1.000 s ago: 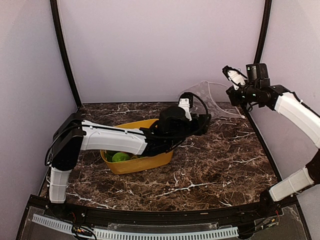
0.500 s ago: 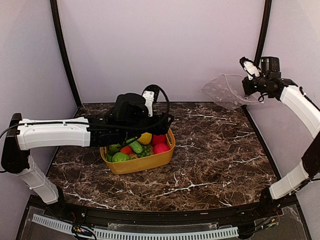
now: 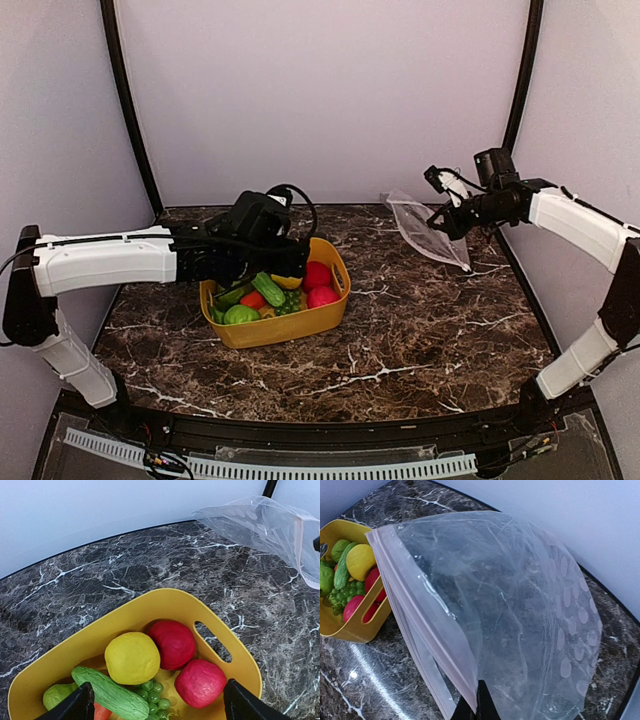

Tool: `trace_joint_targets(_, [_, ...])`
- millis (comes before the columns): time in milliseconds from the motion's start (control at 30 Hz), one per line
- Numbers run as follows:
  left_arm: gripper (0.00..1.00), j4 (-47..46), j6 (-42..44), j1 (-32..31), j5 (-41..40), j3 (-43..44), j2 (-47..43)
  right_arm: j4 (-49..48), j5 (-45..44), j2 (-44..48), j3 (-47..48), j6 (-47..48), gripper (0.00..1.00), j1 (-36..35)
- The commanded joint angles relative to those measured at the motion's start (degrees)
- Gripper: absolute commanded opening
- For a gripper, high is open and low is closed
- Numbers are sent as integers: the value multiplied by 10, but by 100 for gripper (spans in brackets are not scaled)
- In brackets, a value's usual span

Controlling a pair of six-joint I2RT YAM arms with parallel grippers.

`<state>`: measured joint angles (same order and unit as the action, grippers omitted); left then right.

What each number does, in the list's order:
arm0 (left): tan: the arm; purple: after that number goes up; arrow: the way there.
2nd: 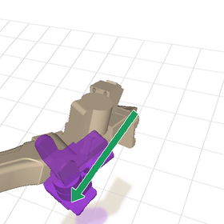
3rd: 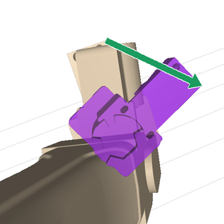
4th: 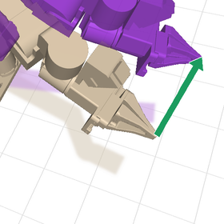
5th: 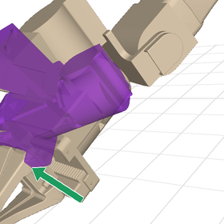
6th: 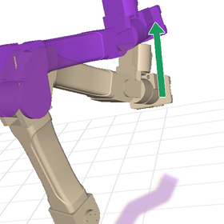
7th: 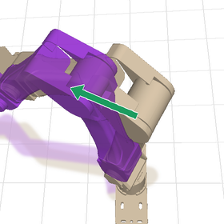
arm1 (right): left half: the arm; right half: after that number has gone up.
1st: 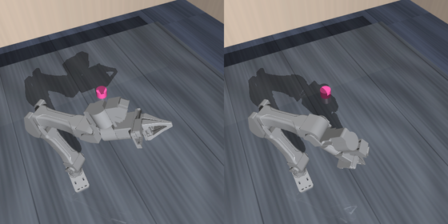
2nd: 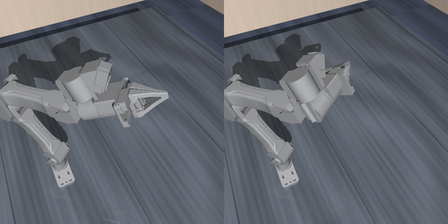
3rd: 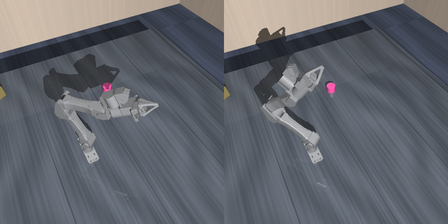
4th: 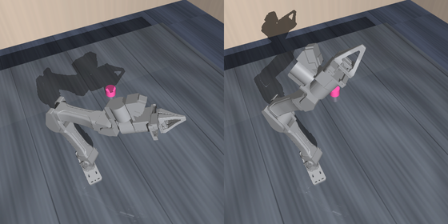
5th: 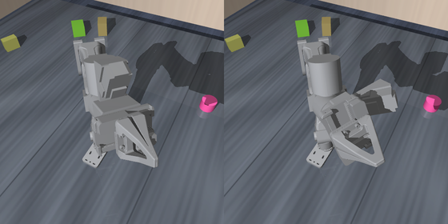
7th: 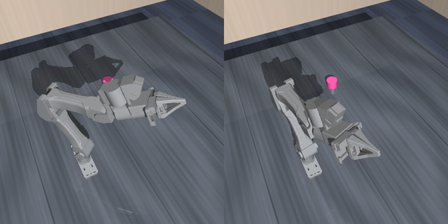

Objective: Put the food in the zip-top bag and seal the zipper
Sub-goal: Pick up the fake fruit from the bin.

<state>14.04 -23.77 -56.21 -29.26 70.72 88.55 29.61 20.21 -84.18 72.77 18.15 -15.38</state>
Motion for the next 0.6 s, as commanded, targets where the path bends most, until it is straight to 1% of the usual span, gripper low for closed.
trace_joint_targets(0, [89,86,-18,14,-10,41,36,18,81,-20,-7,1,0,-12])
trace_joint_targets(133, [90,94,-30,28,4,50,63,22,108,-30,0,-1,0,-14])
trace_joint_targets(167, [96,94,-33,29,7,51,66,23,114,-32,1,-2,0,-14])
trace_joint_targets(233, [99,93,-38,36,22,54,74,27,125,-36,3,-2,0,-15])
trace_joint_targets(567, [99,95,-52,71,82,86,131,33,142,-41,4,-2,0,-18])
